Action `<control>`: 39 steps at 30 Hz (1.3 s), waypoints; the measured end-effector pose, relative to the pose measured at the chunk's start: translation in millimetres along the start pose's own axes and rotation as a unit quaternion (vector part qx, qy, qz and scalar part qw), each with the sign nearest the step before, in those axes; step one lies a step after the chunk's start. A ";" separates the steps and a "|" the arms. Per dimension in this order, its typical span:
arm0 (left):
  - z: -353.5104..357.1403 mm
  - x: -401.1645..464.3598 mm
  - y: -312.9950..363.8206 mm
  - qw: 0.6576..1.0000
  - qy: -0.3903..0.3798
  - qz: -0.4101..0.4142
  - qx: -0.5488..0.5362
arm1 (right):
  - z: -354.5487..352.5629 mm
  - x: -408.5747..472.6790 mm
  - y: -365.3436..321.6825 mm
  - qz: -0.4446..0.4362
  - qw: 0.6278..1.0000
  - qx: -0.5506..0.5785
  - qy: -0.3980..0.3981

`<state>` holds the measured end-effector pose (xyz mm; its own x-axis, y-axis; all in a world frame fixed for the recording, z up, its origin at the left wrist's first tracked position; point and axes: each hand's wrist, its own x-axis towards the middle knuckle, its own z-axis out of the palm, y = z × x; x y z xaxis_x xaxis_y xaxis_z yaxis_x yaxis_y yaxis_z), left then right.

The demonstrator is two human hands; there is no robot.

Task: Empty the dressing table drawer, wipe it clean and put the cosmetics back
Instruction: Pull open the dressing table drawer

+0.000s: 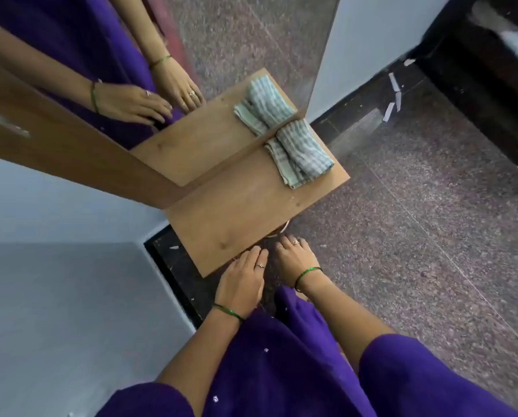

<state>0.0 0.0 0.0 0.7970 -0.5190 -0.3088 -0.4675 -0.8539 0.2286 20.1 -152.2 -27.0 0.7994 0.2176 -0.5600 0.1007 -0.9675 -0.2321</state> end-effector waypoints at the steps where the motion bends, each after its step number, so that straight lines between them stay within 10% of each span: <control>1: 6.4 1.9 0.4 1.000 0.004 -0.019 -0.015 | 1.3 4.7 0.2 -0.003 1.000 -0.011 -0.006; 23: 26.5 -5.6 -11.7 1.000 0.024 0.000 -0.012 | 22.3 26.1 14.1 0.044 0.998 -0.015 -0.034; 30: 32.2 -10.1 -3.1 0.995 0.009 -0.047 -0.083 | 39.0 -28.5 15.6 -0.022 0.950 0.009 0.312; 39: 19.2 -0.3 11.4 0.978 -0.011 -0.136 -0.157 | 32.0 -45.4 32.1 -0.031 0.987 -0.047 0.149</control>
<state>-12.9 -10.3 -15.1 0.8657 -0.2777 -0.4165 -0.0959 -0.9086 0.4064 -32.0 -189.0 -34.5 0.9270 0.2429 -0.2856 0.1987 -0.9643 -0.1753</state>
